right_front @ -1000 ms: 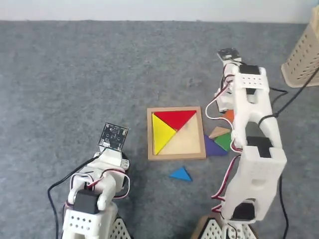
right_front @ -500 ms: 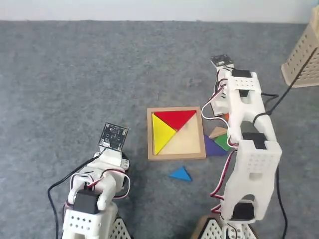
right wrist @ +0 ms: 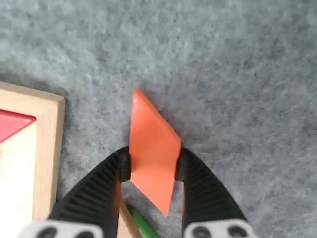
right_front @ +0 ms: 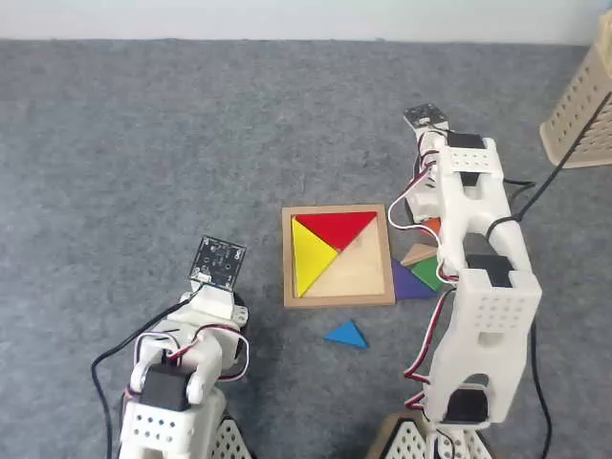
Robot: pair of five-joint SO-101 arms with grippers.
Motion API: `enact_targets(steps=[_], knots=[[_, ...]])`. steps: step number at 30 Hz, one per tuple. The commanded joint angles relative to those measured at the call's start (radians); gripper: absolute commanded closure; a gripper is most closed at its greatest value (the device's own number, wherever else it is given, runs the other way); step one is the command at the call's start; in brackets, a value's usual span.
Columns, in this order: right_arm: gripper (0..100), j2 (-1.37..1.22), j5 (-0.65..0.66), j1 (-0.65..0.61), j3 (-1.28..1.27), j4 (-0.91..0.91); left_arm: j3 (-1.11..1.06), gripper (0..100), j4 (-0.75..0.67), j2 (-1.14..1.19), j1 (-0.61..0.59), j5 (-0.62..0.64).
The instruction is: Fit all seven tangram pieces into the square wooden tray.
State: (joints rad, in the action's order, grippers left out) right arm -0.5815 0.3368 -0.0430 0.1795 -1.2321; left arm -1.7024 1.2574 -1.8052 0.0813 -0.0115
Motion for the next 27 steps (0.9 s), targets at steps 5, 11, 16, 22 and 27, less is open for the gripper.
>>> enact_targets(steps=[5, 11, 16, 22, 27], knots=[[99.0, 0.119, 0.209, -0.056, 0.003, 0.03, 0.018, 99, 0.006, -0.02, -0.003, 0.006], [92.4, 0.093, 0.17, -0.099, -0.034, 0.085, 0.018, 99, 0.006, -0.02, -0.003, 0.006], [77.4, 0.127, 0.103, -0.091, -0.034, 0.045, 0.018, 99, 0.006, -0.02, -0.003, 0.006], [77.7, 0.259, 0.04, -0.093, -0.04, -0.027, 0.018, 99, 0.006, -0.02, -0.003, 0.006], [77.5, 0.303, 0.051, -0.125, -0.114, 0.028, 0.018, 99, 0.006, -0.02, -0.003, 0.006]])
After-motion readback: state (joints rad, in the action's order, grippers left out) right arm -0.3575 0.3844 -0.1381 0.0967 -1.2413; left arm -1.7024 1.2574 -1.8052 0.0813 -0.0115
